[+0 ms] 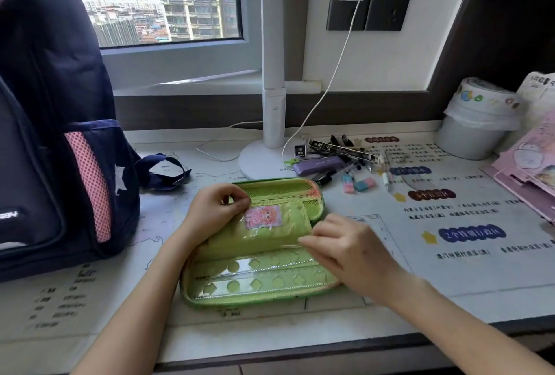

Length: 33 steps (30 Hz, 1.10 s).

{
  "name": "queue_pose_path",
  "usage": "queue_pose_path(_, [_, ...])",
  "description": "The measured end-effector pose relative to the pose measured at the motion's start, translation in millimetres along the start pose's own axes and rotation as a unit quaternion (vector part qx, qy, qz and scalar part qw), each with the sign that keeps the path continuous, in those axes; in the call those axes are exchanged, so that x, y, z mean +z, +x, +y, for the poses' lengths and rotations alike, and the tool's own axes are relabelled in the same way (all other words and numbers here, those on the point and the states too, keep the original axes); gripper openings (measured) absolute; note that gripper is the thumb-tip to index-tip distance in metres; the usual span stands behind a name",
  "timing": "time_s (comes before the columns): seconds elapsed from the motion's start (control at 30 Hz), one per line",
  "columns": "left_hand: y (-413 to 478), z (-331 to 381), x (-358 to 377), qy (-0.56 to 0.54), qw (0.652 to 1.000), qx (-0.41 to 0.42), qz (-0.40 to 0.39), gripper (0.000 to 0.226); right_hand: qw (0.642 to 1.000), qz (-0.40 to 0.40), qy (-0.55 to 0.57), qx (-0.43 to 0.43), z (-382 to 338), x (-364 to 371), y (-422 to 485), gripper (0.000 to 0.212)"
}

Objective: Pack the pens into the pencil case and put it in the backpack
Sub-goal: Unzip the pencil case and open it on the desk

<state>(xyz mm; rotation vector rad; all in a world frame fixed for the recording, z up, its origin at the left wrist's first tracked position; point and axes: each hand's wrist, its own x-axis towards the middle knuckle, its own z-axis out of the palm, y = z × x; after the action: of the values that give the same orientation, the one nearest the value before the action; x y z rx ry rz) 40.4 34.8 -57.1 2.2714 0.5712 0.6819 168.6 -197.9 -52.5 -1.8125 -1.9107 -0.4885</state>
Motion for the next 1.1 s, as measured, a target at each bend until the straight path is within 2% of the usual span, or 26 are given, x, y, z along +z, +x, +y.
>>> queue_pose_path(0.07, [1,0,-2,0.018,1.0,0.001,-0.014,0.019,0.998,-0.047,-0.045,-0.02,-3,17,2,0.006])
queue_pose_path(0.13, [2,4,-3,0.059,0.998,0.01,-0.034,0.012,0.995,-0.1,-0.003,-0.015,-2,25,4,0.007])
queue_pose_path(0.2, [3,8,-5,0.117,0.992,0.02,-0.048,0.006,0.988,-0.125,0.092,0.026,2,16,6,0.028])
queue_pose_path(0.23, [6,11,-6,0.155,0.986,0.034,-0.049,0.004,0.983,-0.107,0.137,0.067,8,8,6,0.032])
queue_pose_path(0.3, [10,20,-6,0.224,0.971,0.067,-0.04,0.011,0.974,0.008,0.153,0.17,29,-9,2,0.023])
queue_pose_path(0.37, [18,37,-1,0.247,0.963,0.107,-0.015,0.015,0.94,0.124,0.069,0.31,71,-20,-7,0.016])
queue_pose_path(0.4, [22,48,4,0.25,0.96,0.126,-0.004,0.015,0.911,0.144,0.018,0.385,95,-23,-12,0.017])
queue_pose_path(0.47, [33,74,19,0.256,0.954,0.159,0.006,0.013,0.85,0.121,-0.071,0.508,142,-26,-23,0.023])
queue_pose_path(0.53, [47,99,41,0.247,0.948,0.201,0.003,0.011,0.813,0.036,-0.11,0.571,181,-25,-32,0.045])
queue_pose_path(0.63, [68,129,78,0.261,0.933,0.244,-0.036,0.015,0.826,-0.05,-0.099,0.553,218,-18,-27,0.068])
queue_pose_path(0.73, [95,148,114,0.304,0.915,0.251,-0.082,0.024,0.849,-0.092,-0.059,0.517,253,-12,-14,0.06])
queue_pose_path(0.87, [119,156,144,0.305,0.915,0.244,-0.105,0.031,0.859,-0.216,-0.069,0.459,274,-1,-13,0.051])
queue_pose_path(1.1, [115,156,159,0.265,0.913,0.277,-0.136,0.035,0.888,-0.239,-0.065,0.387,208,-23,-75,0.055])
